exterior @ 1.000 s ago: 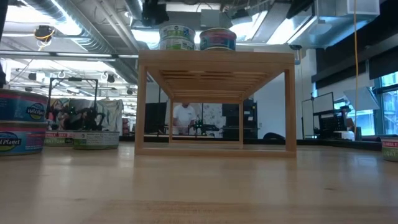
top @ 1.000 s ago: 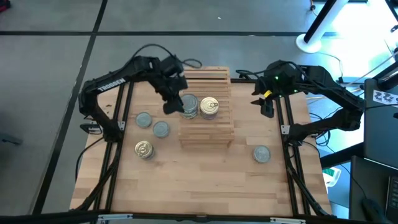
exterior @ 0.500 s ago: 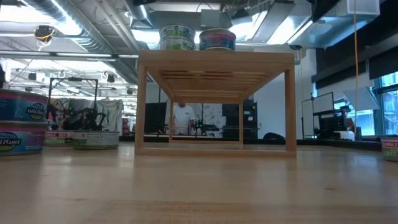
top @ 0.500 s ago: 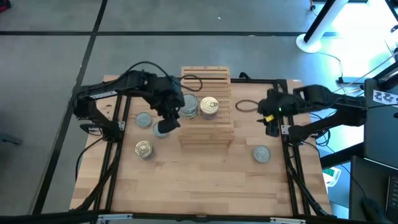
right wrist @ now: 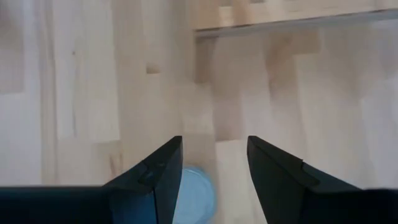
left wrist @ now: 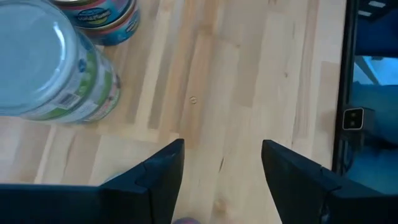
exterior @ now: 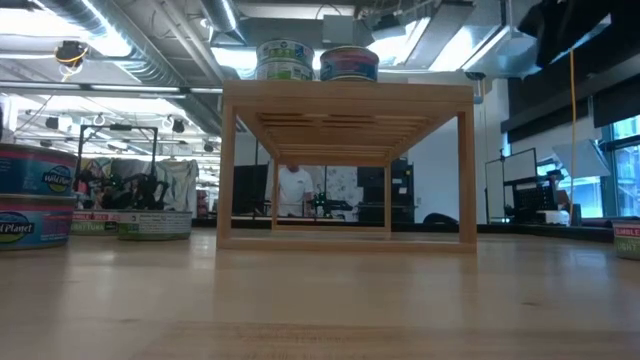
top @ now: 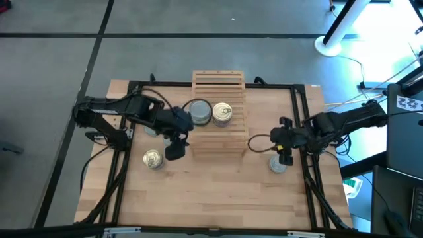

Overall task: Stack canned seafood by type on shelf
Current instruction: Move the green tuna can to the center of the table

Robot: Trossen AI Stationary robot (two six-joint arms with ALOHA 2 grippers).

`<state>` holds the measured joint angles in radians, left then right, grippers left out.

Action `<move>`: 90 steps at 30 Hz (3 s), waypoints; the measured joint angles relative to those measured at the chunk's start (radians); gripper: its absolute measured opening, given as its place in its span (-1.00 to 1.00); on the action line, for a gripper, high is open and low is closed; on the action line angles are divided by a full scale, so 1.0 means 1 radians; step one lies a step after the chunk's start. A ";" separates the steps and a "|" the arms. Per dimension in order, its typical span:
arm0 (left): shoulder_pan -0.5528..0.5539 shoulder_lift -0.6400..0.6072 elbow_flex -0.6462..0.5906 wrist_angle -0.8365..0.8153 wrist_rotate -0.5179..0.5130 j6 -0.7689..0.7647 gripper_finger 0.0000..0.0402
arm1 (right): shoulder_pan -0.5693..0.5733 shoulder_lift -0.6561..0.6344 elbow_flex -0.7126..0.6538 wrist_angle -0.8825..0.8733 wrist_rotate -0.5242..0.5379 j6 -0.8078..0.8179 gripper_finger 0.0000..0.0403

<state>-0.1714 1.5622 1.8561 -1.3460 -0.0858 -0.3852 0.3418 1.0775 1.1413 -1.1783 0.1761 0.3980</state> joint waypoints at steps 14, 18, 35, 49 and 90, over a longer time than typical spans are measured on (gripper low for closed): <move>-0.187 0.125 0.000 0.187 -0.160 -0.033 0.04 | 0.225 0.013 -0.126 0.175 0.037 0.316 -0.10; -0.203 0.177 0.000 0.180 -0.161 -0.025 0.04 | 0.279 0.030 -0.141 0.174 0.042 0.417 -0.10; -0.274 0.257 0.000 0.242 -0.162 0.020 0.05 | 0.366 0.153 -0.227 0.063 0.078 0.622 -0.10; -0.287 0.262 0.000 0.286 -0.162 0.065 0.05 | 0.366 0.296 -0.234 0.074 0.032 0.627 -0.10; -0.288 0.271 0.000 0.281 -0.162 0.086 0.05 | 0.366 0.569 -0.230 0.124 -0.036 0.646 -0.10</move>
<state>-0.4599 1.8336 1.8557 -1.0649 -0.2474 -0.2996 0.7078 1.6462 0.9112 -1.0545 0.1399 1.0436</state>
